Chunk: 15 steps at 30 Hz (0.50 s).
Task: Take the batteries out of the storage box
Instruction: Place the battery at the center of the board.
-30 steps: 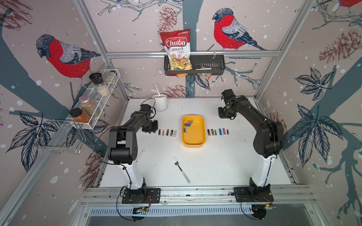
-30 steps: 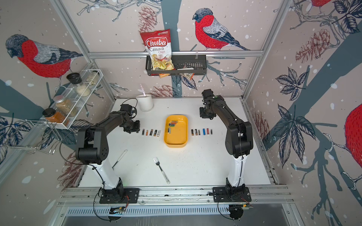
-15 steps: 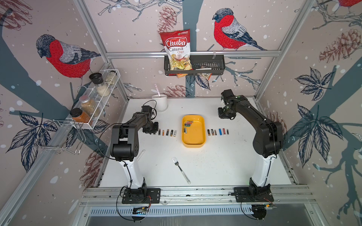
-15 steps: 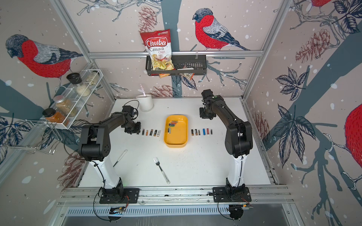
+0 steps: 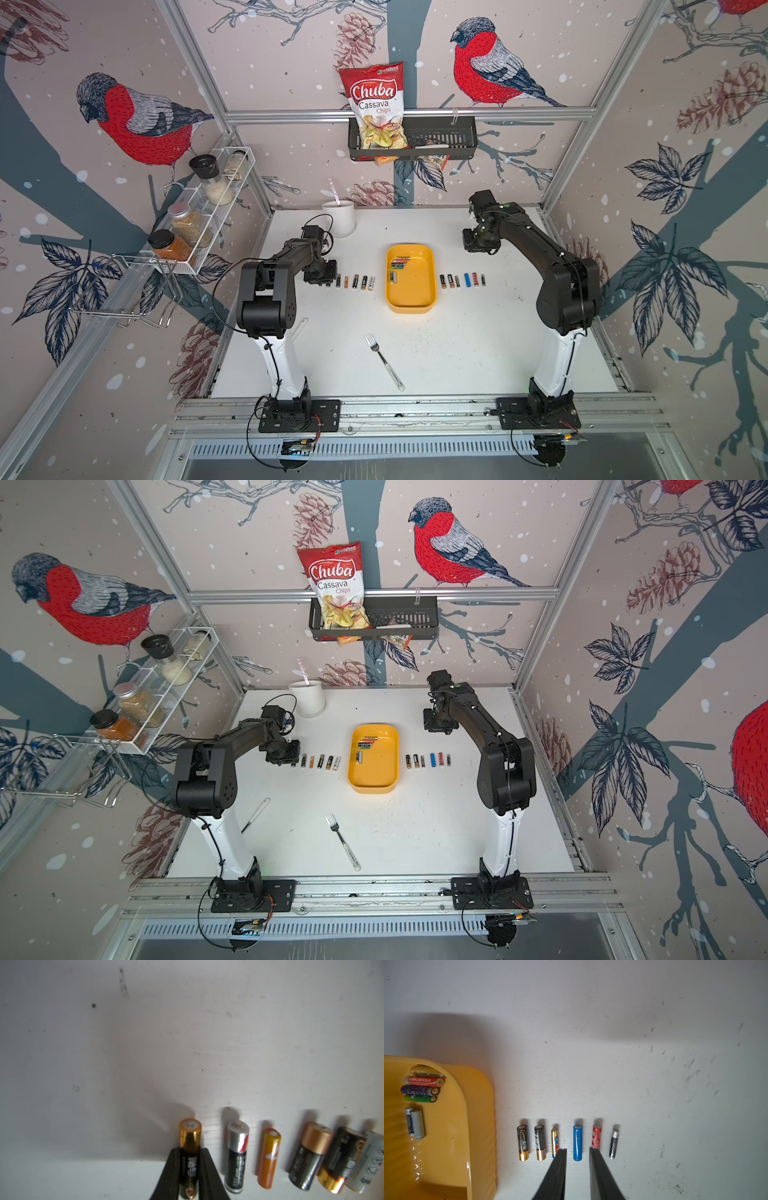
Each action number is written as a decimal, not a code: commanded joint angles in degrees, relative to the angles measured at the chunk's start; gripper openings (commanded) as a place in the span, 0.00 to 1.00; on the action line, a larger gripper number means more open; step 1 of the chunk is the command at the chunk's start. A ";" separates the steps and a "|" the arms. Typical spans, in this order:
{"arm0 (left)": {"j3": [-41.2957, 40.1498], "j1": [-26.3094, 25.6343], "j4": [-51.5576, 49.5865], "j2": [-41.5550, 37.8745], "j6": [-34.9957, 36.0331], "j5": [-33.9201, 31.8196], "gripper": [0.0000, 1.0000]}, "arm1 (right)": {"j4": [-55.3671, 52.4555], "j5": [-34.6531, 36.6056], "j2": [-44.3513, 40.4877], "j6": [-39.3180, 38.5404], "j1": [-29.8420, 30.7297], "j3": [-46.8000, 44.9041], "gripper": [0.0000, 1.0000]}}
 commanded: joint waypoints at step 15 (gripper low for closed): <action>-0.19 0.18 -0.18 -0.01 0.68 0.29 0.24 | -0.76 0.90 -0.58 0.41 0.02 -0.26 0.27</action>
